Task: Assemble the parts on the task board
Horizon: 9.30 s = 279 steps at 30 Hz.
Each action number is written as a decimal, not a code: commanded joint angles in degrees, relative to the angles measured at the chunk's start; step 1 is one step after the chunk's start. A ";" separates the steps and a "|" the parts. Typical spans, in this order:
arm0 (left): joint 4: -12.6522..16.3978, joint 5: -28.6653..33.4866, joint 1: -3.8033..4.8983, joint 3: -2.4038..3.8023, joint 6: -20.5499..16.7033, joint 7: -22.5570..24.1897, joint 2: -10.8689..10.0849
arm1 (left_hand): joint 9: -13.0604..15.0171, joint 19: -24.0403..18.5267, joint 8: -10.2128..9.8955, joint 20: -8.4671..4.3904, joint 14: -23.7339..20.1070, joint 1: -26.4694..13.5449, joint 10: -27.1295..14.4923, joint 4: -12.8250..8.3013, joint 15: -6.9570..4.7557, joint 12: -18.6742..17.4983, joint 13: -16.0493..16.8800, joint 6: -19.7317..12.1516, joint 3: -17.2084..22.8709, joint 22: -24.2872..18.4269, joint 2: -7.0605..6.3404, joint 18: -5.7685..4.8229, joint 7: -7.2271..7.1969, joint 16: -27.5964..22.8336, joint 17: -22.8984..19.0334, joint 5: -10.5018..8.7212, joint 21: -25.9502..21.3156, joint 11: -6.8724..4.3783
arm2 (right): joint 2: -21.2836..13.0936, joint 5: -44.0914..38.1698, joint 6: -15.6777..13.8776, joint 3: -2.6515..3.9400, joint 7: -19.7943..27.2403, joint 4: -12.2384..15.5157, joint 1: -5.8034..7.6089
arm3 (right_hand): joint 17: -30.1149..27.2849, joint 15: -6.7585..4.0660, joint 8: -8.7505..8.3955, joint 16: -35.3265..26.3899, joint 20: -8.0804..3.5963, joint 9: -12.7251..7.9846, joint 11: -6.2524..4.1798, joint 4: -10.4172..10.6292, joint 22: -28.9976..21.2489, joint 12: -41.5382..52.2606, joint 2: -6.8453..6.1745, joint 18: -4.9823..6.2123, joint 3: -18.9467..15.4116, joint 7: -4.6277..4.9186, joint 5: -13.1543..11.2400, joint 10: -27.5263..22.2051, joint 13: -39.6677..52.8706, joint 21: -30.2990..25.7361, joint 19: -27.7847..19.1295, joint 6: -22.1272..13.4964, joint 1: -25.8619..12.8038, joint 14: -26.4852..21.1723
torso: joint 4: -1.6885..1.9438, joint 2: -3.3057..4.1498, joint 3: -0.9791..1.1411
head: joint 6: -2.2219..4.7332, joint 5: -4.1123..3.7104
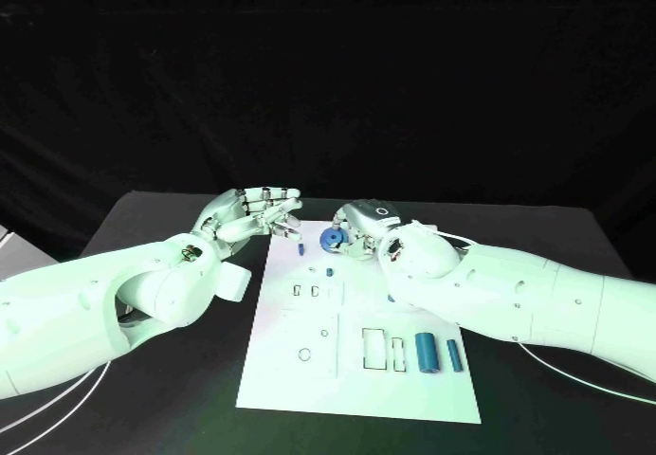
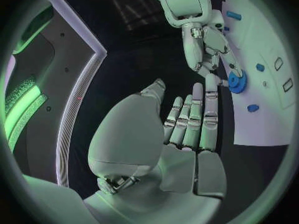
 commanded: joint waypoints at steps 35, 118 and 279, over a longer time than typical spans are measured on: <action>-0.09 0.21 0.06 0.04 1.15 0.39 0.14 | -0.12 -0.42 -0.10 -0.08 -0.49 -0.04 -0.27 -0.13 0.01 0.03 -0.02 -0.38 0.51 0.13 -0.19 0.59 2.59 0.38 0.13 -0.02 0.34 -0.02 | 1.88 -1.11 3.31 -0.16 0.13 -2.66 -0.62 | 11.32 -0.54 -0.20 0.32 -0.61 -0.13 -0.26 0.24 13.28 -0.13 -1.49 -0.58 0.33 0.18 0.19 2.59 11.32 0.17 5.28 -0.01 -1.29 5.17 | -0.06 -0.15 0.01 | -0.24 -0.09; -0.23 -1.31 -0.05 -0.18 2.62 1.13 -0.33 | 0.79 -4.33 1.48 0.66 -3.14 0.20 3.00 -1.02 0.53 1.04 0.27 3.32 -0.19 -0.32 -3.22 0.53 2.69 1.22 0.63 -0.04 -0.33 0.03 | -27.12 30.56 5.56 0.99 30.44 5.55 0.63 | 10.75 -0.94 -4.99 -0.17 -0.77 -1.87 -0.41 -6.47 10.99 -5.45 -5.36 0.16 0.93 -0.06 0.22 -1.82 7.41 -2.54 3.90 -3.57 3.23 4.90 | -1.71 -1.01 1.16 | 0.56 -1.16; -2.18 -1.41 -0.13 -0.63 3.42 -0.06 0.30 | 0.62 -4.29 1.55 0.67 -3.59 1.54 2.84 -1.41 0.54 0.31 0.02 2.77 -0.02 -0.06 -2.40 0.61 3.04 2.09 0.78 -0.04 0.53 0.19 | -3.43 16.94 -3.99 -0.77 6.12 10.73 -9.12 | 12.56 0.21 -0.01 0.44 -0.02 -0.09 -0.14 -8.16 12.86 -4.29 -0.82 -0.38 11.97 0.52 0.14 -0.59 8.52 -0.78 4.98 0.88 -2.70 5.37 | -1.23 -2.34 -0.01 | -2.58 1.86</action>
